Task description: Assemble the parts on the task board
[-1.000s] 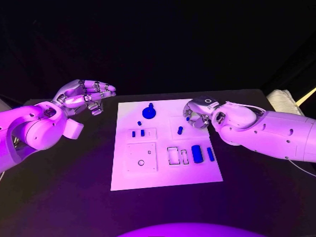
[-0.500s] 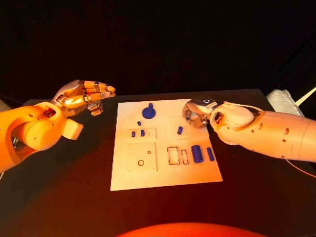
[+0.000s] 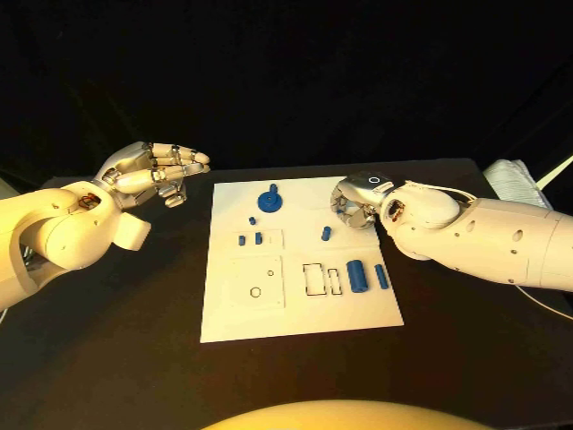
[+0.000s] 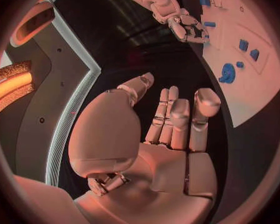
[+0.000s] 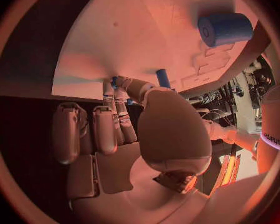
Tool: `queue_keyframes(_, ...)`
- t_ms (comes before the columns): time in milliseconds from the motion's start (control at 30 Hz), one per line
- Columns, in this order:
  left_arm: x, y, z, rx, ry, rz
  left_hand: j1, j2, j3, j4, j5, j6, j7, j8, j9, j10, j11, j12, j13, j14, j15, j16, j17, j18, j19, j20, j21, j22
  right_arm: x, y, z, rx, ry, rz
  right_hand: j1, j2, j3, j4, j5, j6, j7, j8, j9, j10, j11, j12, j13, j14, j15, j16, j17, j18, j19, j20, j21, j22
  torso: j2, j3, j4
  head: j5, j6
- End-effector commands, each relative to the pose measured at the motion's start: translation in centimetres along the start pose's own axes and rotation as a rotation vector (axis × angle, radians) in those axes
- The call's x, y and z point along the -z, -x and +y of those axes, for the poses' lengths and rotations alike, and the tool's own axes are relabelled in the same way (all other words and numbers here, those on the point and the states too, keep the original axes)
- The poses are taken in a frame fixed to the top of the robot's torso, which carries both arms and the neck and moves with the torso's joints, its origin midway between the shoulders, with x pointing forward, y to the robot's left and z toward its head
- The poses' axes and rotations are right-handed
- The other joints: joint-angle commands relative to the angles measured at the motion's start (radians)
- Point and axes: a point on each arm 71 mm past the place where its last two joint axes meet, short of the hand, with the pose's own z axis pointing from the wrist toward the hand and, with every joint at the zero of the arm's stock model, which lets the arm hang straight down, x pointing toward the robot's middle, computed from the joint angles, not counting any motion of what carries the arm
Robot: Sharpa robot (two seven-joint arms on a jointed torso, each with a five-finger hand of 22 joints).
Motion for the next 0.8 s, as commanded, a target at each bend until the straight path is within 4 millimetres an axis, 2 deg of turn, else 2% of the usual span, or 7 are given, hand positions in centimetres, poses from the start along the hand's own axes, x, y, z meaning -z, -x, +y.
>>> queue_keyframes(33,0.0,-0.2,-0.1,0.011,-0.004,0.011,0.002,0.011,-0.003,0.001,-0.003,-0.009,-0.001,0.005,0.001,-0.006,0.002,-0.006,-0.001,0.004,0.000,0.006,0.000,-0.020,0.003,0.002,0.002,-0.001,0.3,-1.5,0.4,0.014,0.005,0.079,0.004,0.014,0.003,-0.006,0.005,0.008,-0.003,0.009,0.004,0.022,-0.012,0.002,0.001,0.064,-0.007,0.006,0.041,-0.010,0.046,-0.007,0.009,0.161,-0.001,-0.0002,-0.0007,-0.001,-0.002)
queue_keyframes(200,0.0,-0.1,-0.1,0.011,-0.004,0.009,0.003,0.011,-0.003,0.001,-0.003,-0.009,-0.001,0.005,0.001,-0.006,0.002,-0.006,-0.002,0.004,0.000,0.005,-0.002,-0.020,0.002,0.002,0.002,-0.001,0.4,-1.2,0.4,0.009,-0.007,0.036,0.010,0.024,0.012,-0.016,0.003,0.013,-0.006,0.015,0.012,0.041,-0.017,-0.001,0.000,0.063,-0.012,0.006,0.037,-0.012,0.049,-0.009,0.019,0.167,-0.002,-0.0002,-0.0001,-0.002,-0.001)
queue_keyframes(300,0.0,0.0,-0.1,0.010,-0.004,0.006,0.003,0.011,-0.003,0.001,-0.003,-0.009,-0.001,0.005,0.001,-0.006,0.002,-0.006,-0.002,0.004,0.000,0.005,-0.002,-0.020,0.002,0.002,0.002,-0.001,0.7,-0.9,0.3,0.001,-0.017,-0.005,0.012,0.029,0.022,-0.026,-0.030,0.012,-0.007,0.017,0.019,0.052,-0.018,-0.011,-0.002,0.063,-0.014,0.008,0.037,-0.012,0.050,-0.013,0.023,0.170,-0.002,0.0000,-0.0007,-0.002,0.001)
queue_keyframes(433,0.0,0.1,-0.1,0.008,-0.003,0.003,0.004,0.012,-0.003,0.001,-0.003,-0.010,0.000,0.005,0.001,-0.006,0.002,-0.006,-0.002,0.004,0.000,0.006,-0.001,-0.020,0.002,0.002,0.002,-0.002,0.9,-0.4,0.1,-0.008,-0.025,-0.047,0.012,0.029,0.024,-0.027,-0.034,0.012,-0.007,0.017,0.020,0.053,-0.018,-0.012,-0.002,0.063,-0.015,0.008,0.037,-0.013,0.050,-0.013,0.024,0.171,-0.003,-0.0018,-0.0015,-0.003,0.002)
queue_keyframes(700,-0.1,0.3,0.0,0.006,-0.002,-0.004,0.005,0.012,-0.004,0.001,-0.003,-0.011,0.000,0.004,0.001,-0.006,0.002,-0.006,-0.002,0.002,0.000,0.004,-0.005,-0.019,0.000,0.002,-0.001,-0.004,1.2,0.6,0.0,-0.047,-0.018,-0.125,0.011,0.029,0.025,-0.028,-0.038,0.013,-0.007,0.018,0.021,0.054,-0.018,-0.014,-0.003,0.063,-0.015,0.009,0.038,-0.013,0.050,-0.013,0.024,0.171,-0.001,0.0004,-0.0002,-0.003,0.005)
queue_keyframes(800,-0.1,0.4,0.0,0.006,-0.002,-0.007,0.006,0.012,-0.004,0.001,-0.003,-0.011,0.000,0.004,0.001,-0.007,0.003,-0.007,-0.003,0.001,0.000,0.004,-0.007,-0.018,-0.001,0.002,-0.003,-0.006,1.4,1.2,0.1,-0.069,-0.009,-0.156,0.011,0.029,0.025,-0.029,-0.040,0.013,-0.007,0.018,0.022,0.054,-0.018,-0.014,-0.003,0.063,-0.015,0.009,0.038,-0.014,0.051,-0.013,0.028,0.173,-0.002,0.0003,-0.0014,-0.002,0.007)
